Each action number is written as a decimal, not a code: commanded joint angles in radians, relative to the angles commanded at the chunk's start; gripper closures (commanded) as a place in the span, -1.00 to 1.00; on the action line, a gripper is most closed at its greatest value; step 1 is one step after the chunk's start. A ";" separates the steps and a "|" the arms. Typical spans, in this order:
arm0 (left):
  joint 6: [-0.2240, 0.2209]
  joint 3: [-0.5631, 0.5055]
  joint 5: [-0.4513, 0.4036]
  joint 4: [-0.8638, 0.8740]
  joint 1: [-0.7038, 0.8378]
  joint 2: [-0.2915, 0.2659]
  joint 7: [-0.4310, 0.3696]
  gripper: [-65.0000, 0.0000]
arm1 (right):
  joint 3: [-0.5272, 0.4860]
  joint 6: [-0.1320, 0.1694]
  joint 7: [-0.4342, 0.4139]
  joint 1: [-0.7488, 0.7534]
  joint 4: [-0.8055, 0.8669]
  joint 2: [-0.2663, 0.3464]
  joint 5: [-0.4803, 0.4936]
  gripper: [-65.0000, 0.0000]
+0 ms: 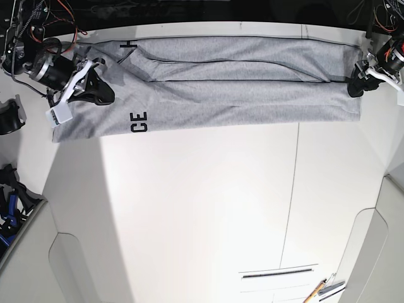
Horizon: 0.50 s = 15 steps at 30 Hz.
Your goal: Fold the T-shirt properly
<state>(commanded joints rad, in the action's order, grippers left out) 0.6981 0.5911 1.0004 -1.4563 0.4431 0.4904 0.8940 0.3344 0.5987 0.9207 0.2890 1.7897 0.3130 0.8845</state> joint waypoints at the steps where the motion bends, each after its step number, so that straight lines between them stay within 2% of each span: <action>1: 0.000 0.000 -0.005 0.000 0.000 0.000 0.000 -0.39 | 0.000 0.000 0.000 0.000 0.000 0.000 0.002 1.00; 15: 0.000 0.000 -0.010 0.000 0.000 0.000 0.000 -0.39 | 0.000 0.000 0.000 0.000 0.000 0.006 0.040 1.00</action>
<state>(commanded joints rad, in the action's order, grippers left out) 0.6981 0.5911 0.9901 -1.4563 0.4431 0.4904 0.8940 0.3344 0.5991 0.9203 0.2890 1.7897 0.3187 0.9241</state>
